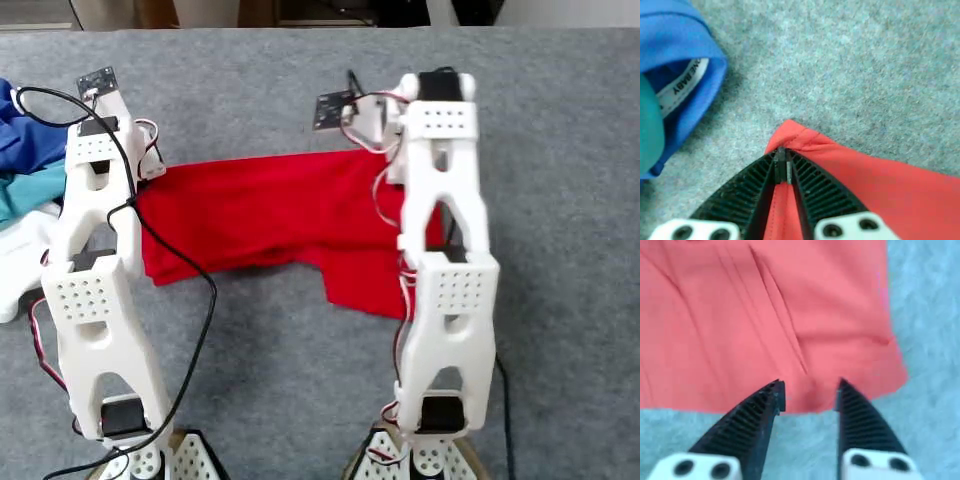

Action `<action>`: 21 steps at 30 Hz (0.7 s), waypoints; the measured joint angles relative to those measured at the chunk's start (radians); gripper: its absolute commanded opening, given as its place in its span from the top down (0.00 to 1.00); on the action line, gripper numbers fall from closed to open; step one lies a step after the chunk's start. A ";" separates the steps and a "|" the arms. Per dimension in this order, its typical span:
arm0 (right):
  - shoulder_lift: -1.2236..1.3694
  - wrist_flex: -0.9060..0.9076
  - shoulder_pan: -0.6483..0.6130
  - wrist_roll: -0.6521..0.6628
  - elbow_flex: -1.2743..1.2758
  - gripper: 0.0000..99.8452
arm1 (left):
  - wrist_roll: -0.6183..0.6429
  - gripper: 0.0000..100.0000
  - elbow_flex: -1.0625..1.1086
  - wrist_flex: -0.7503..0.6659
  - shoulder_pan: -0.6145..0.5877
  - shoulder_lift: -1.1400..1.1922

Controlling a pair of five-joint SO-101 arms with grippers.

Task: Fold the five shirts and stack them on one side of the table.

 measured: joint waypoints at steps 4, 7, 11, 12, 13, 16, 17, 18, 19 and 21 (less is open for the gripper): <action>-0.130 0.003 0.072 -0.008 0.112 1.00 | 0.000 0.98 0.000 0.000 0.000 0.000; -0.269 0.003 0.080 0.029 0.316 0.92 | 0.000 0.98 0.000 0.000 0.000 0.000; -0.508 -0.041 0.080 0.077 0.667 0.78 | 0.000 0.98 0.000 0.000 0.000 0.000; -0.578 -0.069 0.077 0.087 0.767 0.77 | 0.000 0.98 0.000 0.000 0.000 0.000; -0.649 -0.098 0.068 0.094 0.865 0.77 | 0.000 0.98 0.000 0.000 0.000 0.000; -0.853 -0.198 0.017 0.097 1.166 0.79 | 0.000 0.98 0.000 0.000 0.000 0.000; -0.913 -0.230 -0.002 0.097 1.263 0.80 | 0.000 0.98 0.000 0.000 0.000 0.000; -0.965 -0.262 -0.017 0.097 1.349 0.80 | 0.000 0.98 0.000 0.000 0.000 0.000; -1.010 -0.290 -0.035 0.091 1.427 0.80 | 0.000 0.98 0.000 0.000 0.000 0.000; -1.068 -0.330 -0.068 0.074 1.544 0.80 | 0.000 0.98 0.000 0.000 0.000 0.000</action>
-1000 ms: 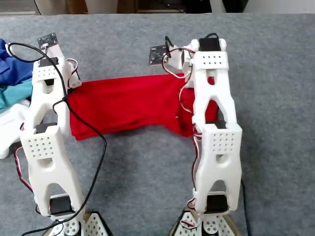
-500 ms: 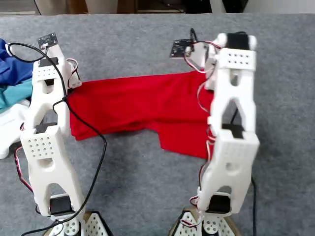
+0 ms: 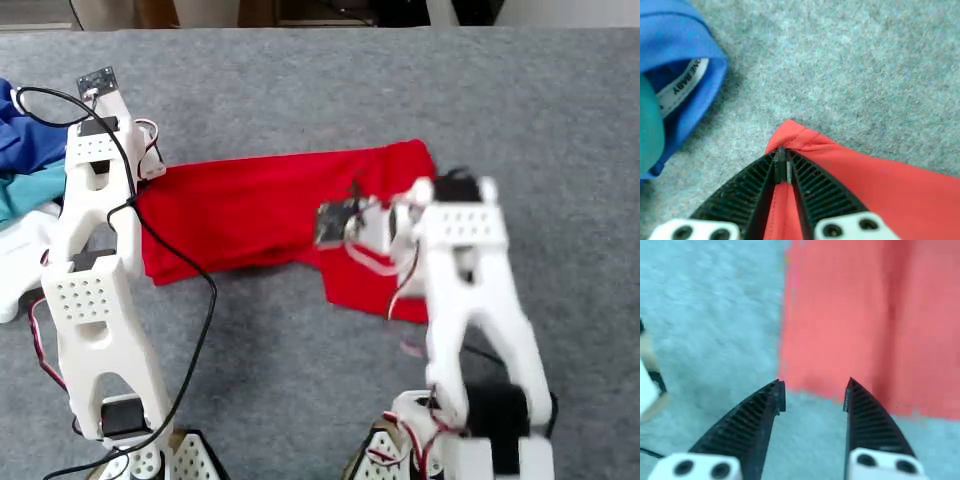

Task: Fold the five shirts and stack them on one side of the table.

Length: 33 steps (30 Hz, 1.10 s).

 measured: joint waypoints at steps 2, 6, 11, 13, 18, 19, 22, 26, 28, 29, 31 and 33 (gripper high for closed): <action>-0.021 -0.032 -0.029 -0.011 0.071 0.80 | 0.000 0.98 0.000 0.000 0.000 0.000; -0.026 -0.107 -0.048 -0.015 0.153 0.80 | 0.000 0.98 0.000 0.000 0.000 0.000; 0.035 -0.186 -0.055 -0.026 0.186 0.80 | 0.000 0.98 0.000 0.000 0.000 0.000; 0.069 -0.219 -0.055 -0.032 0.186 0.80 | 0.000 0.98 0.000 0.000 0.000 0.000; 0.135 -0.258 -0.055 -0.035 0.186 0.80 | 0.000 0.98 0.000 0.000 0.000 0.000; 0.138 -0.259 -0.055 -0.035 0.186 0.80 | 0.000 0.98 0.000 0.000 0.000 0.000; 0.141 -0.261 -0.055 -0.035 0.186 0.80 | 0.000 0.98 0.000 0.000 0.000 0.000; 0.150 -0.267 -0.055 -0.035 0.212 0.80 | 0.000 0.98 0.000 0.000 0.000 0.000; 0.150 -0.287 -0.055 -0.043 0.226 0.80 | 0.000 0.98 0.000 0.000 0.000 0.000; 0.150 -0.293 -0.060 -0.055 0.227 0.80 | 0.000 0.98 0.000 0.000 0.000 0.000; 0.160 -0.296 -0.074 -0.077 0.229 0.80 | 0.000 0.98 0.000 0.000 0.000 0.000; 0.173 -0.298 -0.080 -0.089 0.222 0.80 | 0.000 0.98 0.000 0.000 0.000 0.000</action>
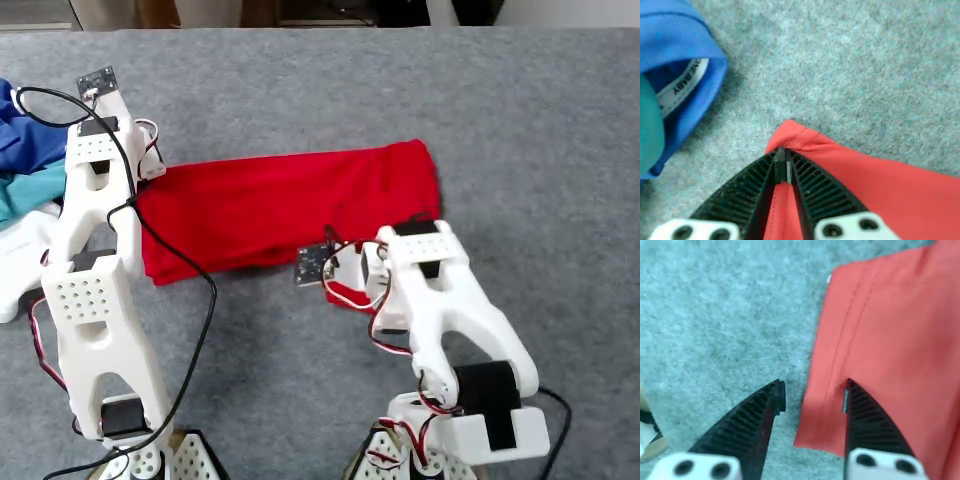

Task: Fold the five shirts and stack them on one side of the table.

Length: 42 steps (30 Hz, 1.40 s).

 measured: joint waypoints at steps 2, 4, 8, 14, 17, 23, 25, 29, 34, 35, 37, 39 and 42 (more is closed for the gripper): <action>0.018 0.003 -0.002 -0.012 -0.012 0.80 | 0.000 0.98 0.000 0.000 0.000 0.000; 0.035 0.006 -0.003 -0.034 -0.026 0.80 | 0.000 0.98 0.000 0.000 0.000 0.000; 0.066 0.008 -0.005 -0.064 -0.051 0.80 | 0.000 0.98 0.000 0.000 0.000 0.000; 0.077 -0.005 -0.008 -0.086 -0.060 0.86 | 0.000 0.98 0.000 0.000 0.000 0.000; 0.087 -0.025 -0.009 -0.092 -0.061 0.88 | 0.000 0.98 0.000 0.002 0.000 0.000; 0.087 -0.044 -0.009 -0.104 -0.063 0.90 | 0.000 0.98 0.000 0.017 0.000 0.000; 0.087 -0.046 -0.009 -0.110 -0.063 0.94 | 0.000 0.98 0.000 0.017 0.000 0.000; 0.095 -0.058 -0.009 -0.112 -0.063 0.96 | 0.000 0.98 0.000 0.017 0.000 0.000; 0.101 -0.060 -0.009 -0.112 -0.063 1.00 | -0.002 0.98 0.000 0.017 0.000 0.000; 0.101 -0.060 -0.009 -0.112 -0.063 0.99 | -0.002 0.98 0.000 0.017 0.000 0.000; 0.109 -0.060 -0.009 -0.126 -0.075 1.00 | -0.002 0.98 0.000 0.017 0.000 0.000; 0.123 -0.054 0.002 -0.149 -0.098 1.00 | -0.002 0.98 0.000 0.017 0.000 0.000; 0.130 -0.018 0.025 -0.157 -0.167 1.00 | -0.002 0.98 0.000 0.017 0.000 0.000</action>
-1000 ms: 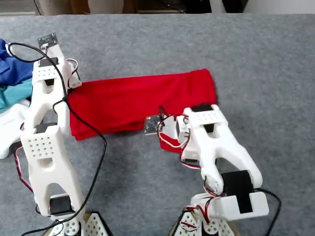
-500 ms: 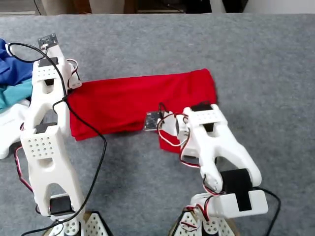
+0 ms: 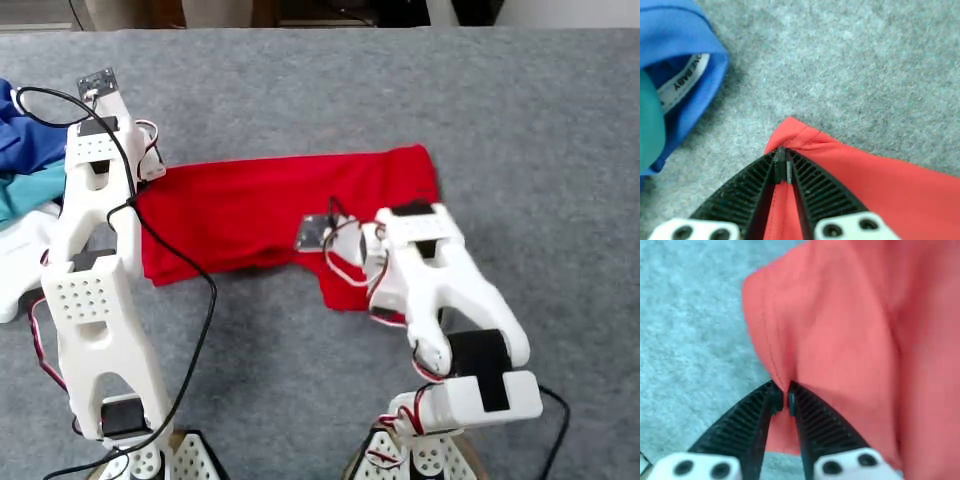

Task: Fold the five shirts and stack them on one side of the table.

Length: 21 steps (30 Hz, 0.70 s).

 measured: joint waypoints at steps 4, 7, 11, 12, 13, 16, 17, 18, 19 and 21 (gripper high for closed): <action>0.000 0.100 0.003 0.000 -0.152 1.00 | 0.000 0.98 0.000 0.000 0.000 0.000; 0.018 0.152 0.003 0.000 -0.273 1.00 | 0.000 0.98 0.000 0.000 0.000 0.000; 0.114 0.227 0.003 0.017 -0.430 1.00 | 0.000 0.98 0.000 0.000 0.000 0.000; 0.146 0.245 0.005 0.025 -0.474 1.00 | 0.000 0.98 0.000 0.000 0.000 0.000; 0.181 0.264 0.006 0.037 -0.523 1.00 | 0.000 0.98 0.000 0.000 0.000 0.000; 0.279 0.319 0.006 0.069 -0.664 1.00 | 0.000 0.98 0.000 0.000 0.000 0.000; 0.307 0.328 0.006 0.077 -0.715 1.00 | 0.000 0.98 0.000 0.000 0.000 0.000; 0.334 0.342 0.008 0.087 -0.764 1.00 | 0.000 0.98 0.000 0.000 0.000 0.000; 0.364 0.359 0.008 0.101 -0.813 1.00 | 0.000 0.98 0.000 0.000 0.000 0.000; 0.419 0.404 0.008 0.126 -0.905 1.00 | 0.000 0.98 0.000 0.000 0.000 0.000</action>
